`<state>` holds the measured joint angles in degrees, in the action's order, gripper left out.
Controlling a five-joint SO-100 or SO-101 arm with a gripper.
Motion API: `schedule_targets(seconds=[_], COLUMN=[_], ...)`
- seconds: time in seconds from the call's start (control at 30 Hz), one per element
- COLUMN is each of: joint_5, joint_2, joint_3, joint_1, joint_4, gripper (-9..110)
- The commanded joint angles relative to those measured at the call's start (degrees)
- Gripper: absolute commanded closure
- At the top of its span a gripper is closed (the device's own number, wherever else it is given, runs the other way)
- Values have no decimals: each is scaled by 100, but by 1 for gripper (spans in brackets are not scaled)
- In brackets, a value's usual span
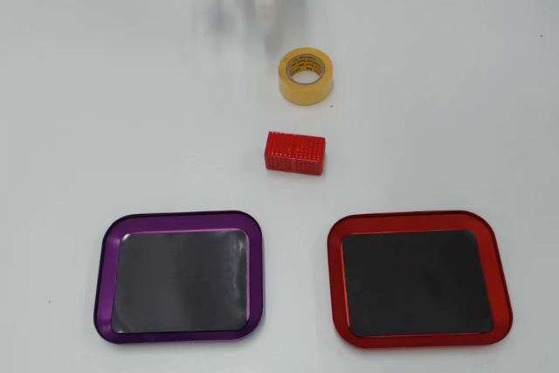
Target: Grasp a red block and put it in the left red dish.
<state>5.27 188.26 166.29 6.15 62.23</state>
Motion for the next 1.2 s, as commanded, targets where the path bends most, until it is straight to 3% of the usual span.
schedule_targets(seconds=[0.0,0.3,0.57,0.8,1.17], joint_5=[62,-308,-686,-686,-633], joint_2=[-984,-5361,-8068,-9466,-10318], joint_3=[-879,-4219,-6082,-7260,-7409], joint_1=[9,-18,-536,-896,-976], joint_4=[-53,18,-26,0,-413], gripper=[90,81,79,79,80])
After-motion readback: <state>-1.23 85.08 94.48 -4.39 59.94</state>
